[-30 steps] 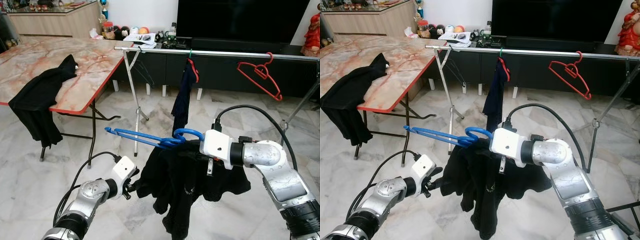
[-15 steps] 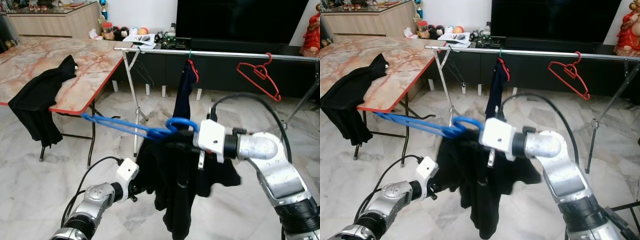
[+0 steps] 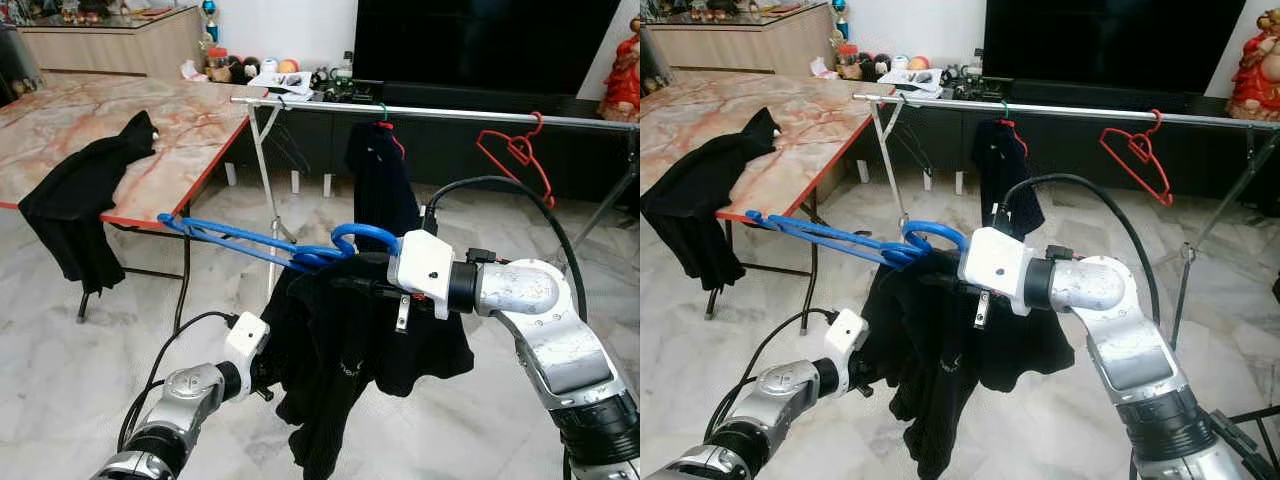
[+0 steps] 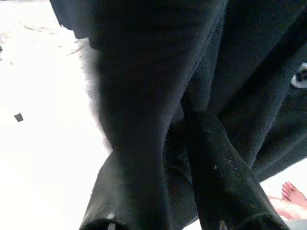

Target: Hang hanger

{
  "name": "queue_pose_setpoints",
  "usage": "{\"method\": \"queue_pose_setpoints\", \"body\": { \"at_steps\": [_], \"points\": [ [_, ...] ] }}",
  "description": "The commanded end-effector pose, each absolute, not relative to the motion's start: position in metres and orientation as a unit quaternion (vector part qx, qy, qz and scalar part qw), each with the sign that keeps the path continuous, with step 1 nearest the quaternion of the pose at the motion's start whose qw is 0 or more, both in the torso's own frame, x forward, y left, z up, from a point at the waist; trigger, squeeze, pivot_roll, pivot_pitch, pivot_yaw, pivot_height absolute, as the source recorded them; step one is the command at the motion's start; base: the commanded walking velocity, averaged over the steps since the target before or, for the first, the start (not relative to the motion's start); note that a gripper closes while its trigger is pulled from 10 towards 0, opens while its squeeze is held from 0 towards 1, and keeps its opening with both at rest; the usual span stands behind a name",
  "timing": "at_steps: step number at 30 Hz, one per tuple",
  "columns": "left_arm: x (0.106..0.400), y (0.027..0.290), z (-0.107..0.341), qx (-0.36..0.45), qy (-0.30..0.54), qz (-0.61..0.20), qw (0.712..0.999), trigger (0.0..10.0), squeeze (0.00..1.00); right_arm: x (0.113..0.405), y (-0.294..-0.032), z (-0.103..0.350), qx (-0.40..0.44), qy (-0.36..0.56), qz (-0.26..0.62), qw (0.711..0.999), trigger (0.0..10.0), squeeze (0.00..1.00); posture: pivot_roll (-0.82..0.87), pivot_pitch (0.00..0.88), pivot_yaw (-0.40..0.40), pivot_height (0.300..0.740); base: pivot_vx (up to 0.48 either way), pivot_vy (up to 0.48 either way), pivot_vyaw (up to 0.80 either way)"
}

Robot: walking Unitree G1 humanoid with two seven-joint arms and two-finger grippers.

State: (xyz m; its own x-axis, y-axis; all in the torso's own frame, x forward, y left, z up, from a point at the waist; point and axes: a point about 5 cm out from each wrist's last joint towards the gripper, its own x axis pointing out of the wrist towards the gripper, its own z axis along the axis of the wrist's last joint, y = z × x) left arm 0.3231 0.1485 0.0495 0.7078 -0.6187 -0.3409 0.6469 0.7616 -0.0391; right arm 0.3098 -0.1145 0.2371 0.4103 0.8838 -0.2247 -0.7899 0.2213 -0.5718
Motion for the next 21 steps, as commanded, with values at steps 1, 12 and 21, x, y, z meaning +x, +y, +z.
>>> {"method": "queue_pose_setpoints", "body": {
  "at_steps": [1, 12, 21],
  "points": [
    [0.3236, 0.1554, 0.0506, 0.041, 0.171, -0.337, 0.925, 0.0, 0.0, 0.3077, -0.1145, 0.2472, -0.317, -0.096, 0.532, 0.779, 10.0, 0.0, 0.04, 0.017, -0.002, 0.74, 0.0, 0.0, 0.0],
    [0.3225, 0.155, 0.0498, 0.04, 0.172, -0.344, 0.922, 0.0, 0.0, 0.31, -0.1157, 0.2449, -0.316, -0.091, 0.525, 0.785, 10.0, 0.0, 0.04, 0.019, -0.001, 0.74, 0.0, 0.0, 0.0],
    [0.3224, 0.1542, 0.0507, 0.039, 0.169, -0.347, 0.922, 0.0, 0.0, 0.3098, -0.1145, 0.2439, -0.317, -0.091, 0.525, 0.785, 10.0, 0.0, 0.04, 0.019, 0.0, 0.74, 0.0, 0.0, 0.0]
  ]
}}
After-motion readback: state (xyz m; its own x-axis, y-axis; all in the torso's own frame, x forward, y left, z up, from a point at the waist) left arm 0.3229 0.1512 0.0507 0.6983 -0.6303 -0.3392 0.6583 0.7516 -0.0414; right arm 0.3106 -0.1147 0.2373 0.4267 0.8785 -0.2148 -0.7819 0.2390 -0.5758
